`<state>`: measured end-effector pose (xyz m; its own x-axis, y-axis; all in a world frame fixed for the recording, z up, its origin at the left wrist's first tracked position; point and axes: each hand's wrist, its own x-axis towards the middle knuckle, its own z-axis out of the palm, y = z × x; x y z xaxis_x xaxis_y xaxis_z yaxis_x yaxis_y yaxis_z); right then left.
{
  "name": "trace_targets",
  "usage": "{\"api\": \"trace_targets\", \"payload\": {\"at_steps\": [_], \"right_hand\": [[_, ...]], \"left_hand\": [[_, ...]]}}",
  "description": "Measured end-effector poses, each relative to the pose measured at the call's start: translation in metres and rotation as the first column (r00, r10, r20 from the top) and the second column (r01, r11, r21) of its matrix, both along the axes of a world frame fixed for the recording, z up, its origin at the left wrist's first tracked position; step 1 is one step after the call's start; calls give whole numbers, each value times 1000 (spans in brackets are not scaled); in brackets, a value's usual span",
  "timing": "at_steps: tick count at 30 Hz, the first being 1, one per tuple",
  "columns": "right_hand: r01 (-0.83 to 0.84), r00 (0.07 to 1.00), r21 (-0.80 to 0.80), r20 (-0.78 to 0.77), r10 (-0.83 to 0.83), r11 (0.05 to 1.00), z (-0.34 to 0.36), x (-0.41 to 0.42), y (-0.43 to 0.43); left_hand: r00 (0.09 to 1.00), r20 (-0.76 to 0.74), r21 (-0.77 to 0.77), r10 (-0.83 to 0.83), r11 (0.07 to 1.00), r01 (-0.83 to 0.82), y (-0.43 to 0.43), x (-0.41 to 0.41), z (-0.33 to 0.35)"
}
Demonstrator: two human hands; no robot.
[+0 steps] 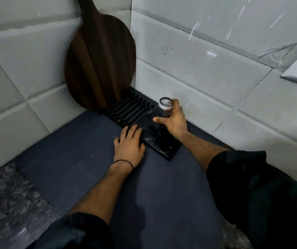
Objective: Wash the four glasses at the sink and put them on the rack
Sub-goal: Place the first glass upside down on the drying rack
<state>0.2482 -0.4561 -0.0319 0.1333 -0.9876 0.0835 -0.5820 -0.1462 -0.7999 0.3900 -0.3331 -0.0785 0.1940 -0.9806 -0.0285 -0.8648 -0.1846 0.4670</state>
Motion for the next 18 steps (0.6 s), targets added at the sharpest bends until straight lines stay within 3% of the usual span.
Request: {"api": "trace_targets", "payload": {"at_steps": [9,14,18], "right_hand": [[-89,991,49,-93,93,995,18,-21,13],[-95,986,56,-129,101,994,53,-67,45],[-132,988,118,-67,140,984,84,-119,91]], "left_hand": [[998,-33,49,45,998,-44,9,-12,15],[987,-122,-12,103,994,-105,37,-46,38],[960,-242,-39,137,988,-151,71,-90,57]]}}
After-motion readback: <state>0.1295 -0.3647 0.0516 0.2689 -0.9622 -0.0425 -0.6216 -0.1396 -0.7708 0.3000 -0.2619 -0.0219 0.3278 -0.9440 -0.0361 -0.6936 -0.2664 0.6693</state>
